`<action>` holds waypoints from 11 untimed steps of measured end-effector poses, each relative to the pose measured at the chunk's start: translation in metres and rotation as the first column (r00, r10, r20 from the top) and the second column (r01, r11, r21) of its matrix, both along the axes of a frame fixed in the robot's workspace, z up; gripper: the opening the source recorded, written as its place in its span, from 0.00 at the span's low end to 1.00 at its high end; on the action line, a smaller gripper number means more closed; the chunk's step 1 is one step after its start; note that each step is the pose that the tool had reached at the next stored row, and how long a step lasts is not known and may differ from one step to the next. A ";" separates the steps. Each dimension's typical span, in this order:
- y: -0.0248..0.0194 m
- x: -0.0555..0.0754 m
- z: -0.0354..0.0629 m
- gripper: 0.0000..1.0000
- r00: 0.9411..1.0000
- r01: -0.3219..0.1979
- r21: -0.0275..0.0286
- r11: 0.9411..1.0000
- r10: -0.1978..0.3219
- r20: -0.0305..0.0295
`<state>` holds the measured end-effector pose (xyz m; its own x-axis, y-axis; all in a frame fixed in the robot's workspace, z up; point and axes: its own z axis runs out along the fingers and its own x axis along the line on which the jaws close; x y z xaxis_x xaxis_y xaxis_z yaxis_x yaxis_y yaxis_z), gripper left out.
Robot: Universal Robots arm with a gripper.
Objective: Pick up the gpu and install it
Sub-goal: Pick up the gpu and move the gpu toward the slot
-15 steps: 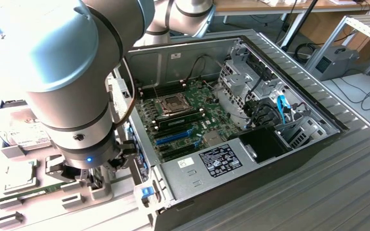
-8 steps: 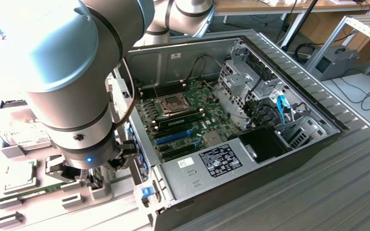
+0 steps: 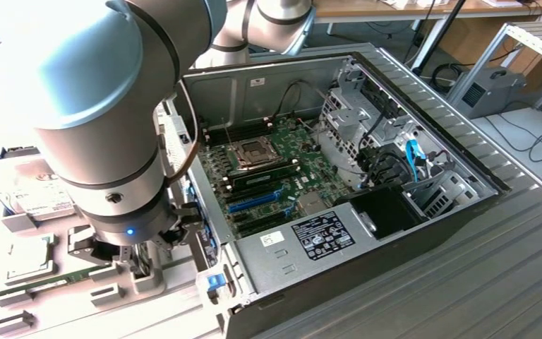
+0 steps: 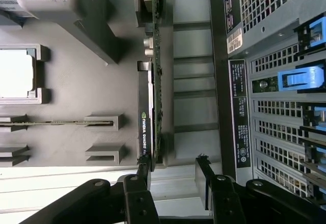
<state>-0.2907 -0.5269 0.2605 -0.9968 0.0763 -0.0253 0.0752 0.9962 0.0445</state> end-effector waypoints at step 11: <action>0.0069 -0.008 0.0014 0.48 1.000 0.000 0.026 1.000 0.000 0.000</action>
<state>-0.2983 -0.5200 0.2619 -0.9968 0.0770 -0.0235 0.0751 0.9947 0.0706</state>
